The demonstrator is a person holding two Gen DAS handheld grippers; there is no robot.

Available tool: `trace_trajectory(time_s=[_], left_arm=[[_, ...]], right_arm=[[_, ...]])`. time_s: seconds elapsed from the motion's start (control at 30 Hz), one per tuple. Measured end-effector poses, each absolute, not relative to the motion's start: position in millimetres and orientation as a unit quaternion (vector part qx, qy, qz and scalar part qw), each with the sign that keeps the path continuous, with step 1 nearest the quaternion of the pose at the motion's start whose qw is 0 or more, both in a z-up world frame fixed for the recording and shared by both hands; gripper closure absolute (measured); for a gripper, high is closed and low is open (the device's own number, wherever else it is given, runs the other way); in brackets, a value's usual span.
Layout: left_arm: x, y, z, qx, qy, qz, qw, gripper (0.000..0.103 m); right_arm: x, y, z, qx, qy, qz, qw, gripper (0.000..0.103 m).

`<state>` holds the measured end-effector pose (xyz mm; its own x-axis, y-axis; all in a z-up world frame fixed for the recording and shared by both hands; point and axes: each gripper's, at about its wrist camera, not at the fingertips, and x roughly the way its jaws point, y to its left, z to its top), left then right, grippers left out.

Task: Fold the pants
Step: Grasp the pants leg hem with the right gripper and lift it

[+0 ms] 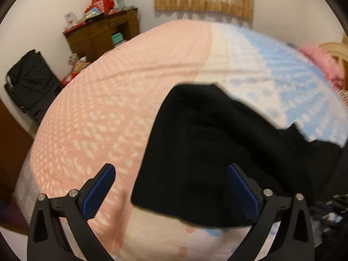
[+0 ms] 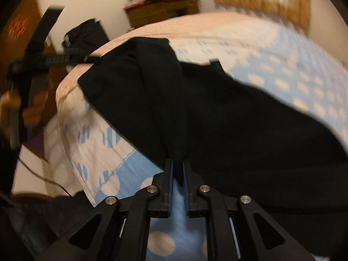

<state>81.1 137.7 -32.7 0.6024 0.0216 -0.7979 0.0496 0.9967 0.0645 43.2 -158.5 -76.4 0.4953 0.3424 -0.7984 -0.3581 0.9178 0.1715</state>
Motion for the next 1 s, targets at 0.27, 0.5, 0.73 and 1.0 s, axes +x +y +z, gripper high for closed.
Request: trace_trajectory(time_s=[0.27,0.5,0.73,1.0], left_arm=[[87,153,-57,0.034,0.473,0.013,0.881,0.000],[78,184,-25,0.042,0.425,0.049,0.903,0.000],[69,235,-17,0.021,0.416,0.100,0.903,0.000],[74,262,-25,-0.004,0.420,0.128,0.899,0.000]], right_arm=[[70,-176,5,0.110,0.366,0.274,0.883,0.024],[199,-117,-13,0.165,0.404,0.291,0.851,0.027],[278,-59,-71,0.191,0.494,0.276,0.802,0.032],[251,-25,-54,0.166,0.432,0.308,0.831,0.081]])
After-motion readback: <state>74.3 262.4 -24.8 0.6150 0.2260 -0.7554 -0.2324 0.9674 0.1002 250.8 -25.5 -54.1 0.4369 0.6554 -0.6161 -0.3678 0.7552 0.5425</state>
